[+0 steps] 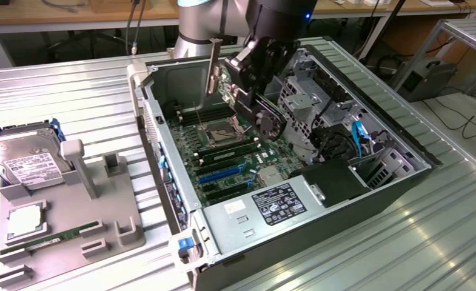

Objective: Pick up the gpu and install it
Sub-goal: 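Insert the gpu into the slot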

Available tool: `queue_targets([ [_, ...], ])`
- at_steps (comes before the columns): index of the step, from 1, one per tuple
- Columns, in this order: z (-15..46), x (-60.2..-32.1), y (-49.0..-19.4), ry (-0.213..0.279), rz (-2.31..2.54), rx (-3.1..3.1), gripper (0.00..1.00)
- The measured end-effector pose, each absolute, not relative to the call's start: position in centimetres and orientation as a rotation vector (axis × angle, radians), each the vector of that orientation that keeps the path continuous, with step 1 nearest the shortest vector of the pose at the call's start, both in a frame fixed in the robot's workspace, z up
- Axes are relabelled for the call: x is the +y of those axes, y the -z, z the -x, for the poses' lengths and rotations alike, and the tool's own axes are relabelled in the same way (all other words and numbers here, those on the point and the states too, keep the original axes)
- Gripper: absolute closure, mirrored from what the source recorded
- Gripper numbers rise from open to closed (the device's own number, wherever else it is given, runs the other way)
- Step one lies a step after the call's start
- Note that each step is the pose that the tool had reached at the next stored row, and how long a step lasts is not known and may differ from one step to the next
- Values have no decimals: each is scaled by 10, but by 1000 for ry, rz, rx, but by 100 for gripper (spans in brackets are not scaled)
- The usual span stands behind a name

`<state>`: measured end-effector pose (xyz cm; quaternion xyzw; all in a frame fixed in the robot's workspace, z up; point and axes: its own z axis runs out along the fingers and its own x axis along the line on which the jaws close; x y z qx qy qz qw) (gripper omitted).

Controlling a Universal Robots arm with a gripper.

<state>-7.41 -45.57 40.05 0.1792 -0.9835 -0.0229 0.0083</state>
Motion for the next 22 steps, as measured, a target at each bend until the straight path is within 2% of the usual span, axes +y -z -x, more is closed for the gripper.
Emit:
queue_targets([
  [22, 74, -456, -396, 59, -1257, -2879, 74],
])
